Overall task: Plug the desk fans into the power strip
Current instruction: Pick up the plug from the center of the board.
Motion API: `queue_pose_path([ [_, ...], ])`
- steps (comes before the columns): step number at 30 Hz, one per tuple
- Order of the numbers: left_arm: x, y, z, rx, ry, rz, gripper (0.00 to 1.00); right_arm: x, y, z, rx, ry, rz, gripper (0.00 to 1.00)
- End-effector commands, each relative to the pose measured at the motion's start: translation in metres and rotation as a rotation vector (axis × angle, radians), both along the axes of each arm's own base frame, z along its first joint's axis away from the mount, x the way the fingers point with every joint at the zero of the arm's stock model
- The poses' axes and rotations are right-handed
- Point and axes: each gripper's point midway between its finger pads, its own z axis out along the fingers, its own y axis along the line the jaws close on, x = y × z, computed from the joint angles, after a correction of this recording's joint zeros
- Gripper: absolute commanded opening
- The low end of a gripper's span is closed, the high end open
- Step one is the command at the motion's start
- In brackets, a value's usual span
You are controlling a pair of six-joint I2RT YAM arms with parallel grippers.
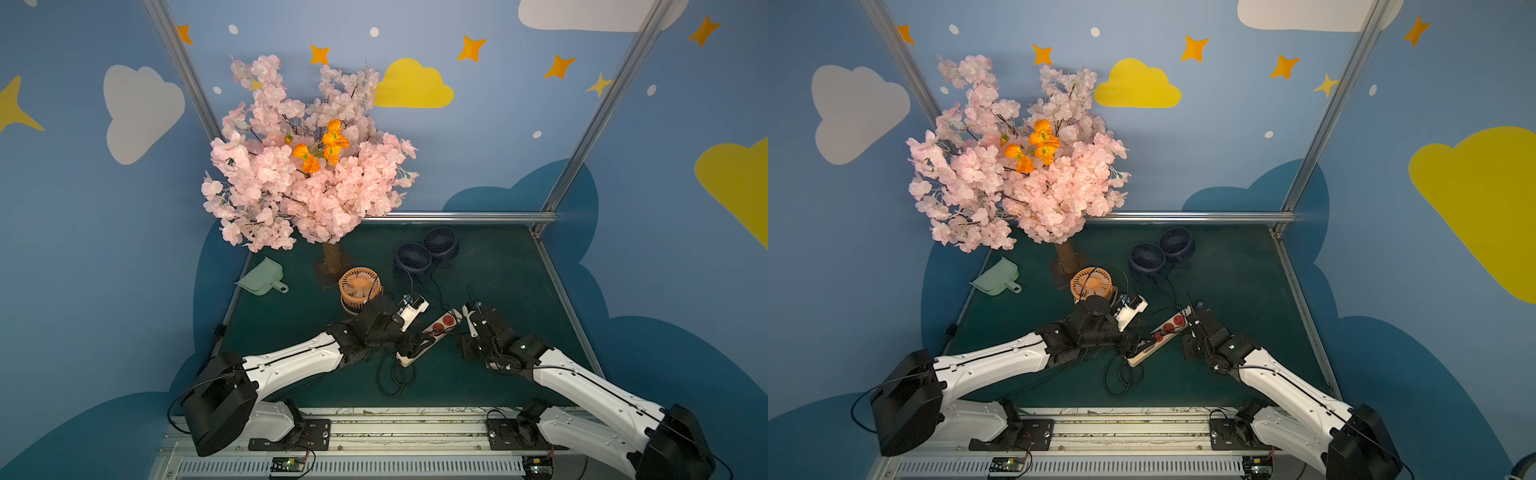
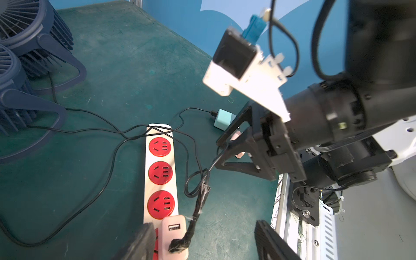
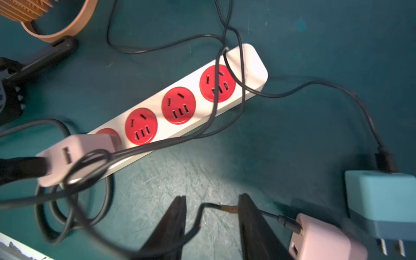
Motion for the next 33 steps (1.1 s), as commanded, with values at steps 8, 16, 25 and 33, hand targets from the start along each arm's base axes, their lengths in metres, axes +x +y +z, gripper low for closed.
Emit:
queue_pose_path([
  [8, -0.015, -0.027, 0.009, -0.045, -0.066, -0.026, 0.69, 0.024, 0.028, 0.024, 0.139, -0.056, 0.05, 0.05],
  [16, -0.024, -0.049, -0.004, -0.068, -0.049, 0.001, 0.55, 0.034, 0.044, 0.052, 0.194, -0.058, 0.082, 0.0],
  [25, 0.0, -0.056, -0.02, -0.029, -0.073, 0.109, 0.44, 0.033, 0.046, 0.08, 0.289, -0.021, 0.025, 0.0],
  [33, 0.013, -0.071, -0.03, -0.02, -0.06, 0.118, 0.36, 0.028, 0.043, 0.088, 0.346, 0.05, -0.013, 0.0],
])
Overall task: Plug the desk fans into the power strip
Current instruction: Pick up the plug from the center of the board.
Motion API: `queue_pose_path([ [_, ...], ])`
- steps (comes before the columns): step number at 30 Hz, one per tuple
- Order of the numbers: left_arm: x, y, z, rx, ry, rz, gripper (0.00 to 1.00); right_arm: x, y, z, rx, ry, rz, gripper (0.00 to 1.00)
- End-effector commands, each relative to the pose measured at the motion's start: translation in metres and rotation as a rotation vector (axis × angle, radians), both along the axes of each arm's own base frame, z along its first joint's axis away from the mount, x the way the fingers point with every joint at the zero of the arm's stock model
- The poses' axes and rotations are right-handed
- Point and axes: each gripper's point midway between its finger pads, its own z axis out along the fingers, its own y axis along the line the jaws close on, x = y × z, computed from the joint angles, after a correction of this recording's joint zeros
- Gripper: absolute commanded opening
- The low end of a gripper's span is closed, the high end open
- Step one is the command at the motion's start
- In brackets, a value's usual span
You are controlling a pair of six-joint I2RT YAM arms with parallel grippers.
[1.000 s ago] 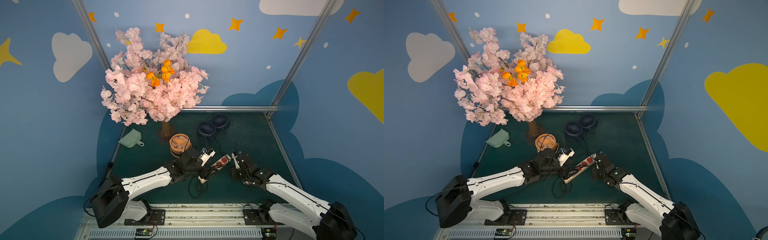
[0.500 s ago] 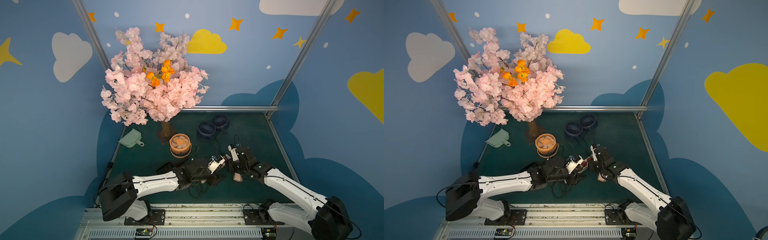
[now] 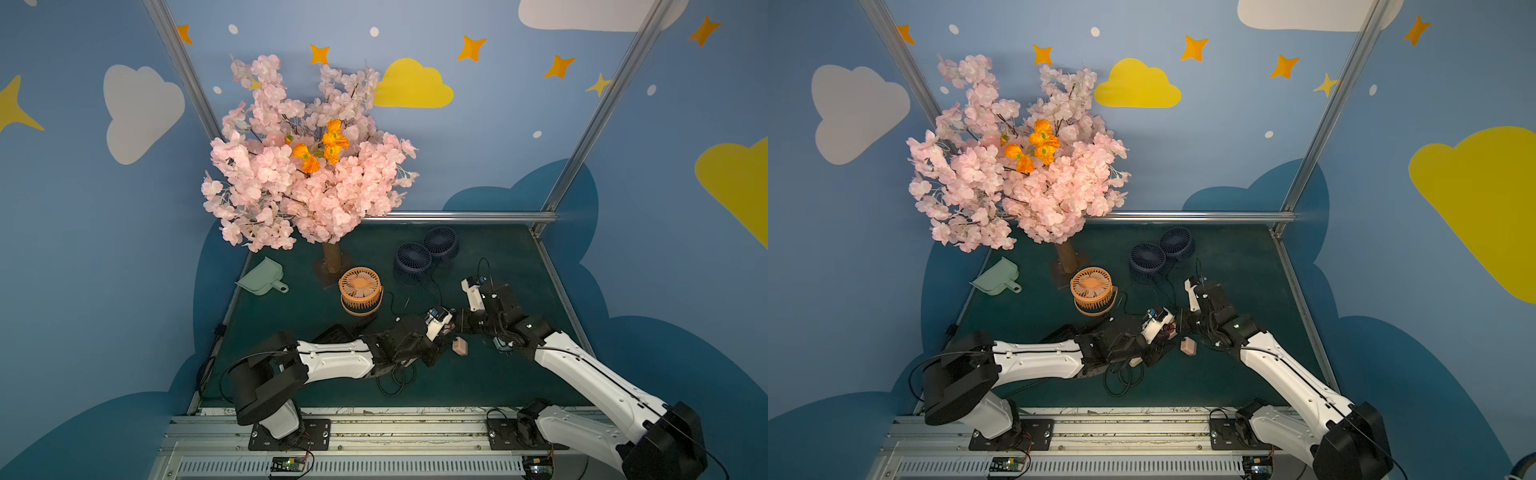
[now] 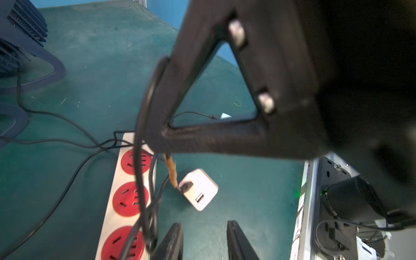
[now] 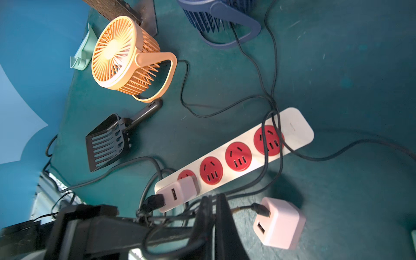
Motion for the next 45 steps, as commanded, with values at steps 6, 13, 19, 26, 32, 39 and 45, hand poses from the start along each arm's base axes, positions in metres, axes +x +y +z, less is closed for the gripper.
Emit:
queue_pose_path([
  [6, 0.025, -0.012, 0.004, -0.014, -0.029, 0.065, 0.35, -0.007, 0.004, 0.022, 0.089, 0.056, -0.004, 0.0],
  [13, 0.035, -0.017, 0.002, -0.005, -0.035, 0.071, 0.32, -0.008, 0.004, 0.032, 0.135, 0.059, -0.007, 0.0],
  [19, 0.044, -0.02, 0.008, 0.002, -0.085, 0.055, 0.09, -0.013, 0.0, 0.033, 0.159, 0.077, -0.001, 0.0],
  [26, 0.045, -0.008, 0.023, -0.022, -0.04, -0.012, 0.02, -0.025, -0.033, 0.017, 0.015, -0.013, -0.001, 0.61],
  [32, 0.037, -0.009, 0.038, -0.054, 0.034, -0.104, 0.02, -0.044, -0.032, -0.002, -0.118, -0.081, 0.084, 0.68],
  [39, 0.036, -0.01, 0.054, -0.108, 0.109, -0.117, 0.02, -0.041, -0.045, -0.016, -0.224, -0.092, -0.088, 0.63],
  [45, 0.041, -0.016, 0.061, -0.161, 0.199, -0.059, 0.02, -0.044, -0.029, -0.038, -0.131, -0.03, -0.234, 0.59],
])
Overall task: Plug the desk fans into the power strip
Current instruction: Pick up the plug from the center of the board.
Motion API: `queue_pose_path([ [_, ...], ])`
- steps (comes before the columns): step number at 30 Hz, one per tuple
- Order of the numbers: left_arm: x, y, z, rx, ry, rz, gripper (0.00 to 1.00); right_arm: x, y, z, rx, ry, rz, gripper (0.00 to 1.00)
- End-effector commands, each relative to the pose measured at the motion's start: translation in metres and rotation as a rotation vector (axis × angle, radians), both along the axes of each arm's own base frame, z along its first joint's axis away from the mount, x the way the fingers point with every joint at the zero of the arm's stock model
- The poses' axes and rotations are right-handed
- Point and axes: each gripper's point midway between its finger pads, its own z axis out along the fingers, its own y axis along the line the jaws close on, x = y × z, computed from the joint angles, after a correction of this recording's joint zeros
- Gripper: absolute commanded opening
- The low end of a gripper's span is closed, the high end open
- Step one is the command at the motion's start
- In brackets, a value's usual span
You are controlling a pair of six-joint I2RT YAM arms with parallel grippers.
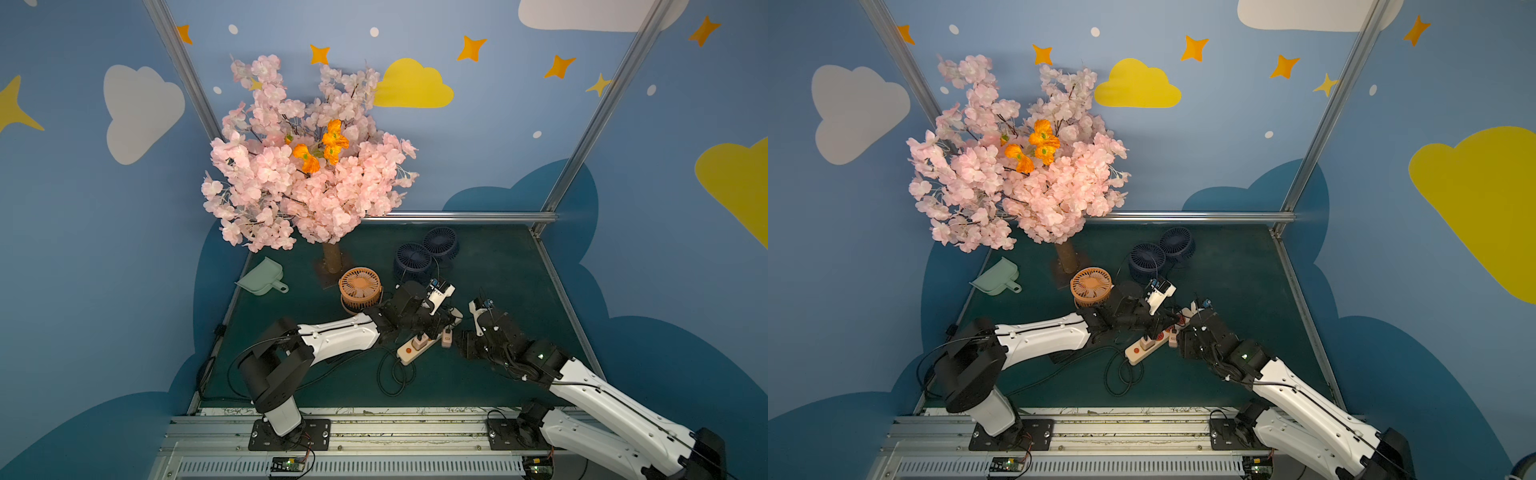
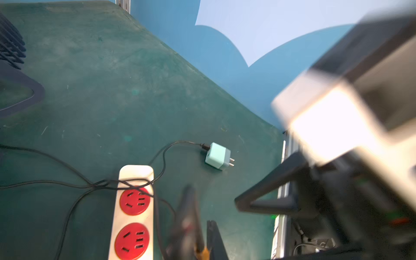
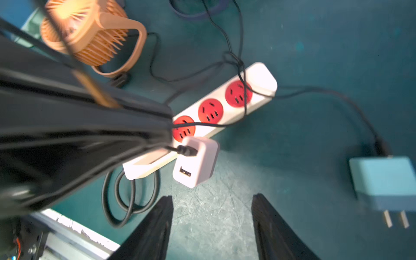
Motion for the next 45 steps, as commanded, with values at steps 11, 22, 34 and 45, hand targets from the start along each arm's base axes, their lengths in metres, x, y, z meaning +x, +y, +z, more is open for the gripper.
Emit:
queue_pose_path([
  [11, 0.002, -0.005, 0.022, -0.064, 0.126, 0.046, 0.02, 0.014, 0.025, -0.007, 0.031, -0.028, -0.166, 0.59],
  [22, 0.004, -0.004, 0.02, -0.065, 0.166, 0.085, 0.02, 0.03, 0.035, 0.011, 0.048, -0.081, -0.207, 0.6],
  [34, 0.002, -0.008, 0.03, -0.109, 0.193, 0.106, 0.02, 0.035, 0.031, 0.005, -0.011, -0.066, -0.255, 0.52],
  [45, -0.001, -0.012, 0.042, -0.157, 0.208, 0.097, 0.02, 0.039, 0.034, -0.007, -0.048, -0.044, -0.263, 0.36],
])
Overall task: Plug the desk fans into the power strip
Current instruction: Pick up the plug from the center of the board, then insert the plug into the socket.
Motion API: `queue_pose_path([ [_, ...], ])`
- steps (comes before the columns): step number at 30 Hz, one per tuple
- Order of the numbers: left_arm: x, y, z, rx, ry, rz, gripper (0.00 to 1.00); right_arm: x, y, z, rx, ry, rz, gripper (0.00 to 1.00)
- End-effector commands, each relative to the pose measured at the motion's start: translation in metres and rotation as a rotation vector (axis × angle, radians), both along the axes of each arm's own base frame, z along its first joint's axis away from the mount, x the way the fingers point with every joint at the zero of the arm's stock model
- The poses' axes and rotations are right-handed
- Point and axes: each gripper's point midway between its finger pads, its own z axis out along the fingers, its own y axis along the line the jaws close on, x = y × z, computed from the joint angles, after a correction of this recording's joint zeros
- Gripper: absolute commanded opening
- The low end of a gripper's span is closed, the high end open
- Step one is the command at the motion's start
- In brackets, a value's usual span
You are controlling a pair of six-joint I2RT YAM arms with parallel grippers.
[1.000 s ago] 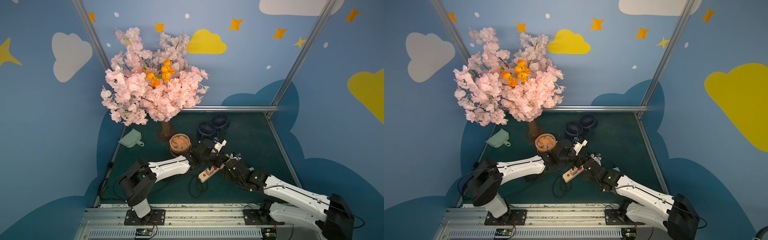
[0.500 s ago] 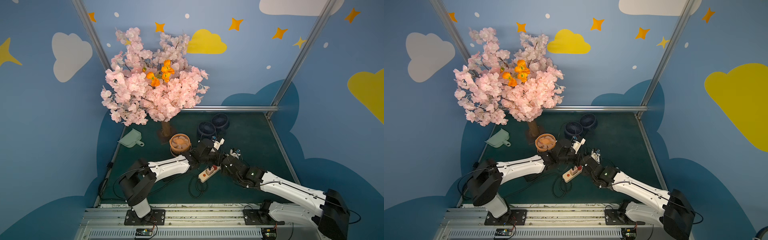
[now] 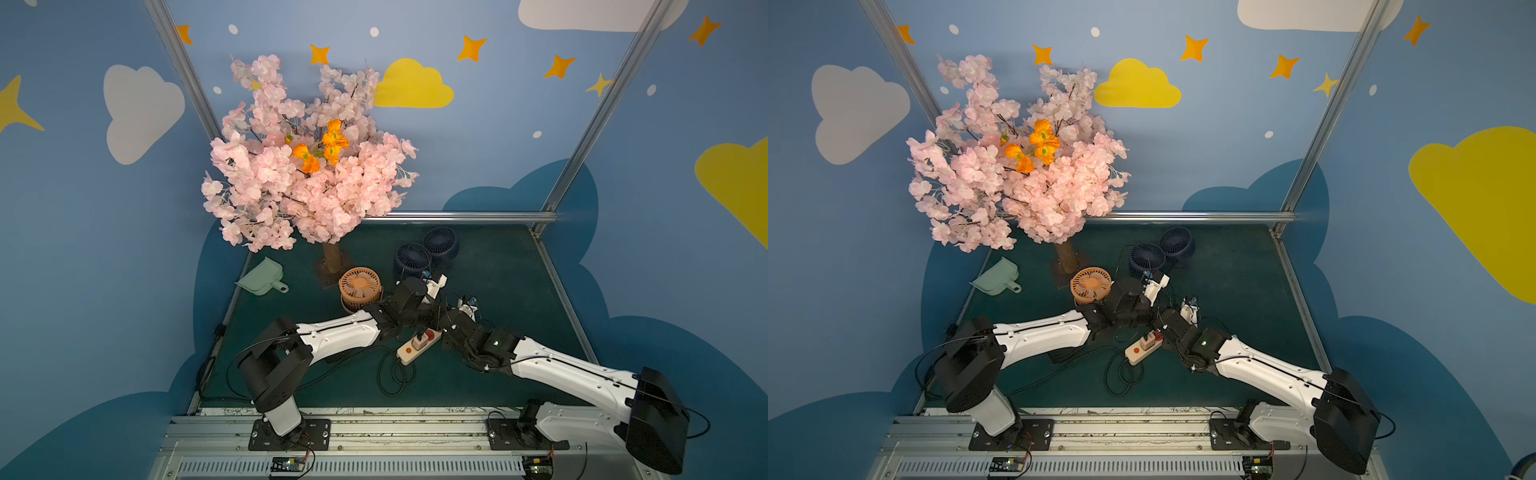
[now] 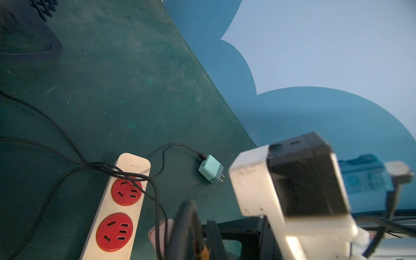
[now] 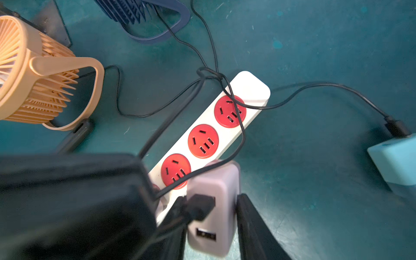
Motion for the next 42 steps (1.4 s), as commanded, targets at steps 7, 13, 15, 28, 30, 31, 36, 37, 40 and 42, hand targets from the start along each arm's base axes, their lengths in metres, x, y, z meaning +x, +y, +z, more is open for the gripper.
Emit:
queue_pose_path([
  [7, -0.009, -0.007, 0.036, -0.093, -0.04, -0.033, 0.11, 0.007, 0.001, 0.005, 0.008, -0.01, -0.023, 0.15],
  [13, 0.0, 0.029, 0.027, -0.015, -0.075, 0.046, 0.74, 0.003, -0.009, 0.012, 0.047, 0.004, -0.066, 0.03],
  [15, -0.003, 0.042, 0.032, -0.01, -0.104, 0.046, 0.8, 0.005, -0.01, 0.016, 0.07, -0.001, -0.085, 0.0],
  [28, -0.03, 0.153, -0.01, 0.16, -0.056, 0.089, 0.87, 0.01, 0.003, 0.015, 0.161, 0.23, -0.378, 0.0],
  [30, -0.035, 0.163, -0.032, 0.197, 0.014, 0.085, 0.86, 0.008, 0.006, 0.011, 0.137, 0.251, -0.398, 0.0],
  [31, -0.038, 0.165, -0.039, 0.205, 0.028, 0.077, 0.86, 0.008, 0.006, 0.01, 0.121, 0.258, -0.407, 0.0],
  [36, -0.047, 0.165, -0.062, 0.22, 0.071, 0.041, 0.86, 0.011, 0.004, 0.003, 0.08, 0.239, -0.44, 0.0],
  [37, -0.048, 0.166, -0.067, 0.233, 0.08, 0.034, 0.86, 0.013, 0.005, 0.003, 0.076, 0.229, -0.442, 0.0],
  [40, -0.053, 0.169, -0.085, 0.282, 0.126, 0.015, 0.84, 0.017, 0.005, 0.004, 0.072, 0.208, -0.456, 0.0],
  [42, -0.057, 0.169, -0.097, 0.301, 0.158, -0.003, 0.82, 0.019, 0.007, 0.005, 0.08, 0.202, -0.465, 0.0],
])
